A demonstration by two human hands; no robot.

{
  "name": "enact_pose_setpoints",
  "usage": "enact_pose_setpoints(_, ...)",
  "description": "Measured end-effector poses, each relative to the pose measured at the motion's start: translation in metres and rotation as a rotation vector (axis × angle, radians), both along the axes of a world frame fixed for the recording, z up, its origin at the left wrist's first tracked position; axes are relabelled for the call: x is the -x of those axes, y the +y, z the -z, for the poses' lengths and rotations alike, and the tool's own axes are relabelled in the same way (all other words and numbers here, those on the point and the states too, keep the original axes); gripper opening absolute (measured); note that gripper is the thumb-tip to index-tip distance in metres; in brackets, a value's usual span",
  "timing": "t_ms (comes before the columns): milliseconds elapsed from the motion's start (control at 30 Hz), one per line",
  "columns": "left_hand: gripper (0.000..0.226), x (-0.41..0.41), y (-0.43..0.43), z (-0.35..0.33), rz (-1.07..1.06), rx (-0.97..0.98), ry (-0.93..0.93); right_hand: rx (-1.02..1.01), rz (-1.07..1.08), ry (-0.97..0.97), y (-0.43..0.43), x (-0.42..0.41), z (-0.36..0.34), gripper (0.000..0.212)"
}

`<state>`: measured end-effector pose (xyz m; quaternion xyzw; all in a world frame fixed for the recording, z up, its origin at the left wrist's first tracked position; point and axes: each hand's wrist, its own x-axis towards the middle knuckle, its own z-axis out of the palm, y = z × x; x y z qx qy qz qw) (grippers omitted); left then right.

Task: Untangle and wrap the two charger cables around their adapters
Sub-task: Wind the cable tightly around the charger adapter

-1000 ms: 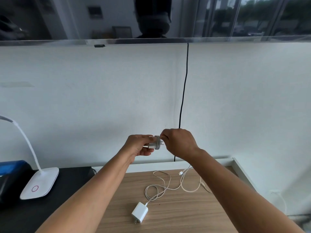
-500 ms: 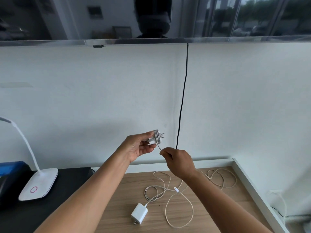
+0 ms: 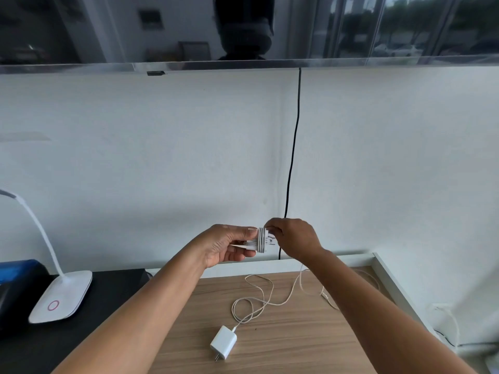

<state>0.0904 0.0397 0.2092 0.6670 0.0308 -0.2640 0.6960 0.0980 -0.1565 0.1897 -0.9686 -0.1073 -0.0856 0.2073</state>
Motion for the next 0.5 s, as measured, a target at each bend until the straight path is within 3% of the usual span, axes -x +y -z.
enact_pose_setpoints(233,0.032,-0.004,-0.001,0.003,-0.019,-0.091,-0.023,0.146,-0.041,-0.11,0.007,-0.004,-0.021,0.025)
enact_pose_setpoints(500,0.05,-0.011,-0.004,0.003,-0.142,-0.053,-0.061,0.063,-0.041,-0.141,0.014,0.01,-0.021,0.026)
